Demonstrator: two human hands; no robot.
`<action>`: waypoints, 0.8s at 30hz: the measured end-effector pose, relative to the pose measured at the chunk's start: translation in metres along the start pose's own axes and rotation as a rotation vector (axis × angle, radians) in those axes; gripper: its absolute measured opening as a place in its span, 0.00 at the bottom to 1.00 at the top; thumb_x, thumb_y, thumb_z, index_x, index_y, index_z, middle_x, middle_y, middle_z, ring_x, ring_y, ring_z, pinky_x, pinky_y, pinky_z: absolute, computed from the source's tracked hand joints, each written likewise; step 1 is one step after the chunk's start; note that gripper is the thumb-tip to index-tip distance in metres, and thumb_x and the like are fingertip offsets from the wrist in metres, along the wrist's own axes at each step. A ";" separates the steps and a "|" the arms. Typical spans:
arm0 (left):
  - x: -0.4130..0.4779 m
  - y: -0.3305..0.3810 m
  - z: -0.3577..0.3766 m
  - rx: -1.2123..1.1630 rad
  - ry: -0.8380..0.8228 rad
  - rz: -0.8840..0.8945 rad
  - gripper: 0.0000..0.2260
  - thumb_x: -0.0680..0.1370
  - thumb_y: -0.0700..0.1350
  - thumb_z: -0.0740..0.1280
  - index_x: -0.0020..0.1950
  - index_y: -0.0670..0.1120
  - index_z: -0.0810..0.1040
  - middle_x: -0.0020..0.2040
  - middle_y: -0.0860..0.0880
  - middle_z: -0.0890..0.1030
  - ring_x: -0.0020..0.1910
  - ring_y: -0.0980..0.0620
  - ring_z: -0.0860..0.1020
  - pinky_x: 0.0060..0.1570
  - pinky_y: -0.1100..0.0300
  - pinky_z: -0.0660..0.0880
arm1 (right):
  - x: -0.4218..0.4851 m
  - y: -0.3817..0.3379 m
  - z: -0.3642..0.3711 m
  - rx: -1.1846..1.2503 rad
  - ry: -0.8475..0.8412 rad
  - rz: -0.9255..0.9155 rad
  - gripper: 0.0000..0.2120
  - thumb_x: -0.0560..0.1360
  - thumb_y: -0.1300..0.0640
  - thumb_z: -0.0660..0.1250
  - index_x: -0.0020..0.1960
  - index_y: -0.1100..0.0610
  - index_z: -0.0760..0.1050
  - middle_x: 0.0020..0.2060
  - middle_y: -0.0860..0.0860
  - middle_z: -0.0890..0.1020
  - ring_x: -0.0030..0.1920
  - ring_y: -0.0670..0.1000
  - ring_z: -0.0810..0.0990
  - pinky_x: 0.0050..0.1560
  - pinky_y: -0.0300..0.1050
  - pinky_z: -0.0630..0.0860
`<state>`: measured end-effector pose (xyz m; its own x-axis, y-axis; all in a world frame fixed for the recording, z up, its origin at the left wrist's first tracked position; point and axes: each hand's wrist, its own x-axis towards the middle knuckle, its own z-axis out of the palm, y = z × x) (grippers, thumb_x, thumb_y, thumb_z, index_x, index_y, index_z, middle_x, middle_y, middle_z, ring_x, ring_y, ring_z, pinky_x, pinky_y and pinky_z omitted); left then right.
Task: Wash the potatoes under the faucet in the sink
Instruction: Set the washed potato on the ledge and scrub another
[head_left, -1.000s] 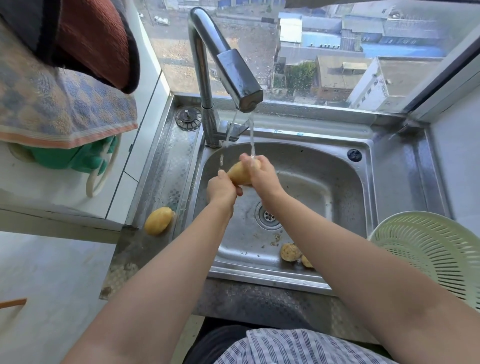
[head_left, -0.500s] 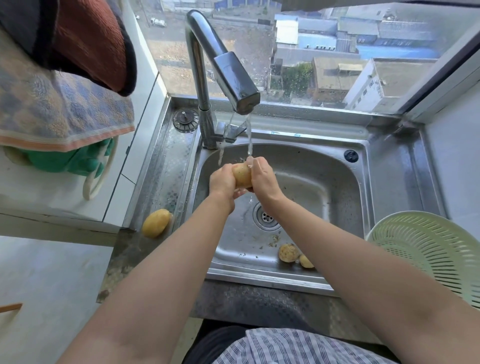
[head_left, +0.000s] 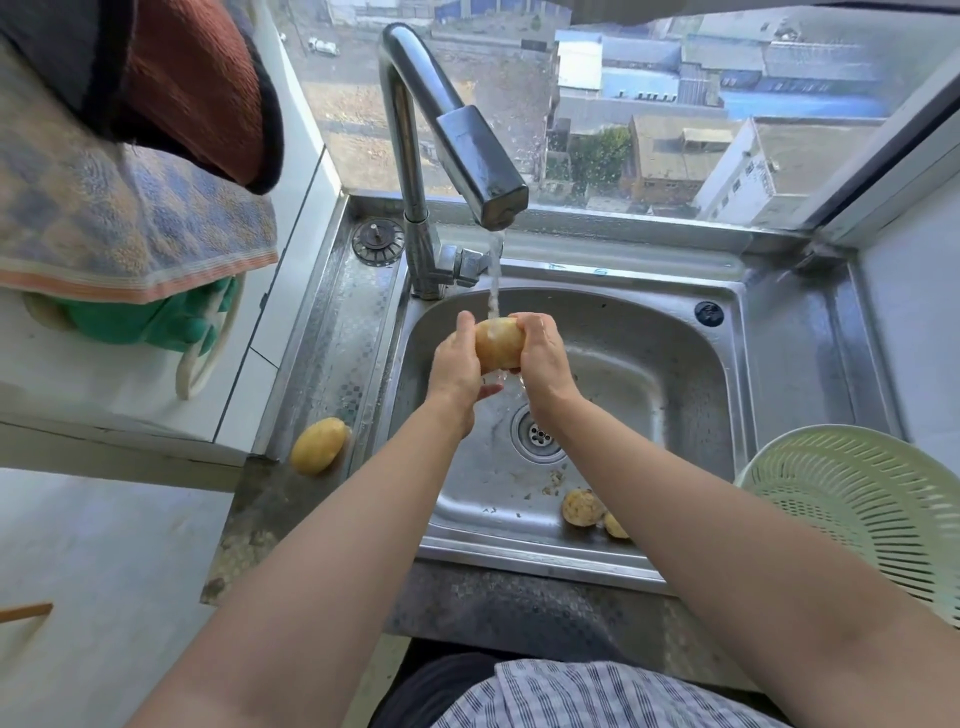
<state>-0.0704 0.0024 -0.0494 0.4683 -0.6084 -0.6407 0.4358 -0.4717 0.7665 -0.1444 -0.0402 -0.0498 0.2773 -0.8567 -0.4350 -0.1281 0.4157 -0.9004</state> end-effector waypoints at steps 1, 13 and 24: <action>-0.003 -0.001 0.001 0.031 -0.036 0.015 0.22 0.81 0.61 0.54 0.61 0.45 0.75 0.53 0.44 0.81 0.49 0.47 0.82 0.50 0.48 0.80 | 0.000 0.000 0.000 -0.001 0.000 0.002 0.09 0.82 0.55 0.52 0.56 0.59 0.67 0.43 0.51 0.72 0.42 0.48 0.72 0.40 0.41 0.71; -0.003 -0.008 -0.023 0.001 0.190 0.035 0.08 0.77 0.51 0.69 0.47 0.47 0.81 0.43 0.50 0.81 0.46 0.52 0.78 0.62 0.48 0.74 | 0.002 -0.007 -0.002 0.075 0.006 0.242 0.11 0.81 0.53 0.52 0.43 0.54 0.68 0.41 0.56 0.73 0.33 0.52 0.73 0.32 0.44 0.70; -0.006 0.005 0.002 -0.075 0.148 0.004 0.15 0.82 0.47 0.57 0.41 0.42 0.77 0.49 0.37 0.80 0.50 0.39 0.81 0.51 0.45 0.80 | 0.003 -0.005 -0.002 -0.016 0.020 0.146 0.12 0.79 0.55 0.52 0.44 0.55 0.73 0.50 0.58 0.76 0.46 0.54 0.74 0.37 0.45 0.73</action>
<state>-0.0726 0.0022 -0.0416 0.5759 -0.5068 -0.6415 0.4873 -0.4173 0.7671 -0.1445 -0.0456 -0.0463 0.2353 -0.7936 -0.5611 -0.1813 0.5314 -0.8275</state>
